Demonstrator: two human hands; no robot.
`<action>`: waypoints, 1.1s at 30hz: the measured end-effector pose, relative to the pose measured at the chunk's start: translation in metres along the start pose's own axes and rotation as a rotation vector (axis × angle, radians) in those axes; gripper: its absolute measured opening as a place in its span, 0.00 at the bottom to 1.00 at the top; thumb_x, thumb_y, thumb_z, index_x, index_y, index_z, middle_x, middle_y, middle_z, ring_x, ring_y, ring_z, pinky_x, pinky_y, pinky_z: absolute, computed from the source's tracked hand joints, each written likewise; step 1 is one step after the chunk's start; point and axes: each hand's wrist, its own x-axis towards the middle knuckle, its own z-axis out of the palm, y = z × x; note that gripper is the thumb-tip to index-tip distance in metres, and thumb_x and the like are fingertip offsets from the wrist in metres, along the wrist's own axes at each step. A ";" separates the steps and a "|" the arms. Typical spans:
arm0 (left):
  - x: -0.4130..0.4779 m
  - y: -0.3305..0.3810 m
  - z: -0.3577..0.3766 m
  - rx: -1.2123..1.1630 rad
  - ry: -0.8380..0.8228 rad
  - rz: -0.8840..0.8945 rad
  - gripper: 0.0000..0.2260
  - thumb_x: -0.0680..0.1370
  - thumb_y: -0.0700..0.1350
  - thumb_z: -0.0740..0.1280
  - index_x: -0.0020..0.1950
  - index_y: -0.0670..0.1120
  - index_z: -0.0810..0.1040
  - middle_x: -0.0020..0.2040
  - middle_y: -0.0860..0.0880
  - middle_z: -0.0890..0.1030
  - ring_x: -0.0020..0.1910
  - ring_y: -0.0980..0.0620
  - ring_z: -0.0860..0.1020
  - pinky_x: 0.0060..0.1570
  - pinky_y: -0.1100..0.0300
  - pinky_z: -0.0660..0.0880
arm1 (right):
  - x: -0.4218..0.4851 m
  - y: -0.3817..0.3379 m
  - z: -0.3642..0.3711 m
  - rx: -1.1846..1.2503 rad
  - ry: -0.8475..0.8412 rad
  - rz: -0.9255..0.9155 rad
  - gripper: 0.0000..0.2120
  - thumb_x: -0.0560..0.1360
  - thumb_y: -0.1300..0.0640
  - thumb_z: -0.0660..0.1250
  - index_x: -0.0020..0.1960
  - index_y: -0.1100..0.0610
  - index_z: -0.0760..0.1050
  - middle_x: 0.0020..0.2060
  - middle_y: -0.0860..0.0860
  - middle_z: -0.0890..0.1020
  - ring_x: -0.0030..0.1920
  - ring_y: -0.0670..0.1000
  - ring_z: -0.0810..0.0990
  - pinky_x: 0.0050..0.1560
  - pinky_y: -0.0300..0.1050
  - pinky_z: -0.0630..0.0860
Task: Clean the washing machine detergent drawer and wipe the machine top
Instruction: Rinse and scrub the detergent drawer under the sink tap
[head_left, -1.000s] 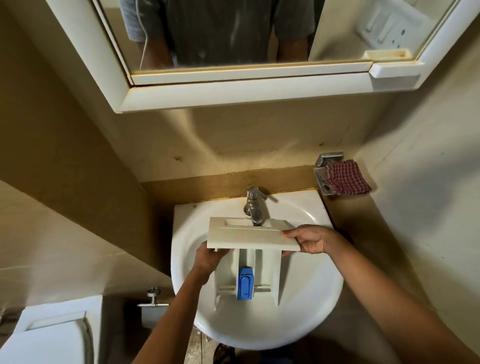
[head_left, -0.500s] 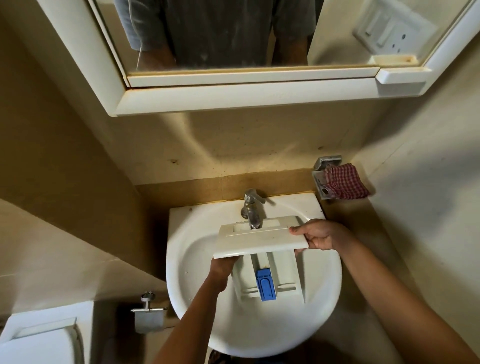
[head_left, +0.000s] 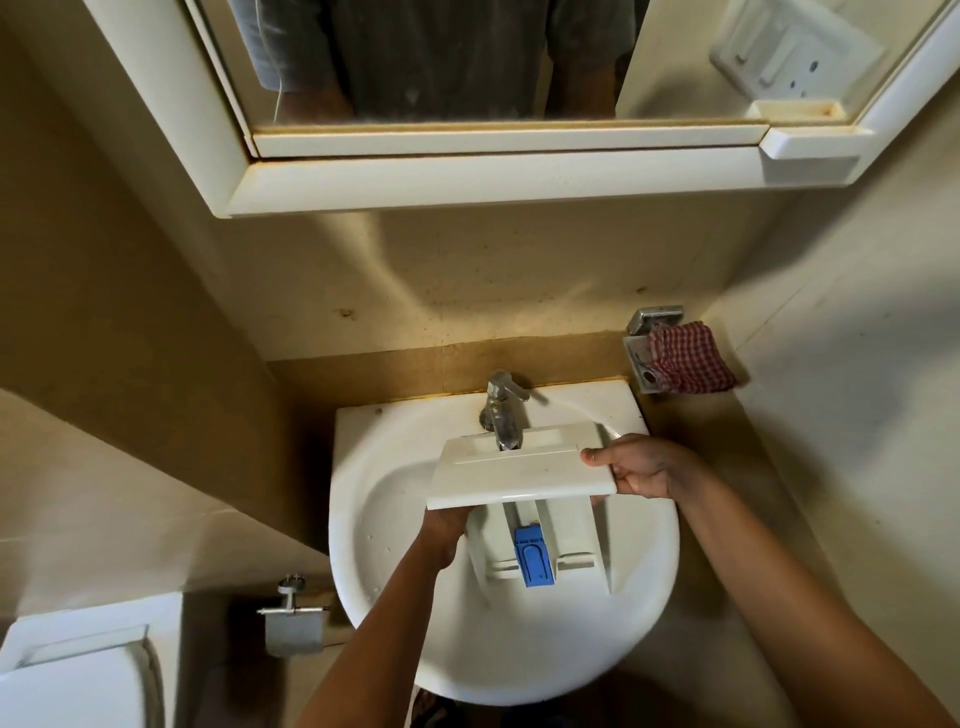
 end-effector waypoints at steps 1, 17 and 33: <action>-0.001 0.001 -0.002 -0.002 0.015 -0.006 0.20 0.75 0.47 0.73 0.65 0.44 0.75 0.60 0.41 0.80 0.60 0.40 0.77 0.54 0.46 0.75 | 0.000 0.000 0.002 0.007 -0.011 0.004 0.07 0.77 0.66 0.63 0.55 0.67 0.73 0.48 0.60 0.81 0.50 0.57 0.80 0.42 0.51 0.81; -0.014 0.035 -0.029 0.200 0.175 0.043 0.13 0.75 0.41 0.70 0.59 0.44 0.78 0.55 0.44 0.81 0.52 0.45 0.78 0.55 0.49 0.76 | 0.014 0.018 0.012 0.202 -0.121 0.077 0.09 0.78 0.64 0.62 0.58 0.66 0.72 0.41 0.61 0.84 0.40 0.57 0.85 0.39 0.55 0.82; -0.053 0.085 -0.049 0.524 0.106 -0.113 0.05 0.76 0.42 0.66 0.46 0.40 0.75 0.36 0.46 0.74 0.31 0.51 0.72 0.22 0.66 0.67 | 0.009 0.021 0.024 0.466 -0.079 0.233 0.15 0.81 0.63 0.58 0.62 0.73 0.65 0.65 0.75 0.66 0.68 0.69 0.66 0.31 0.42 0.81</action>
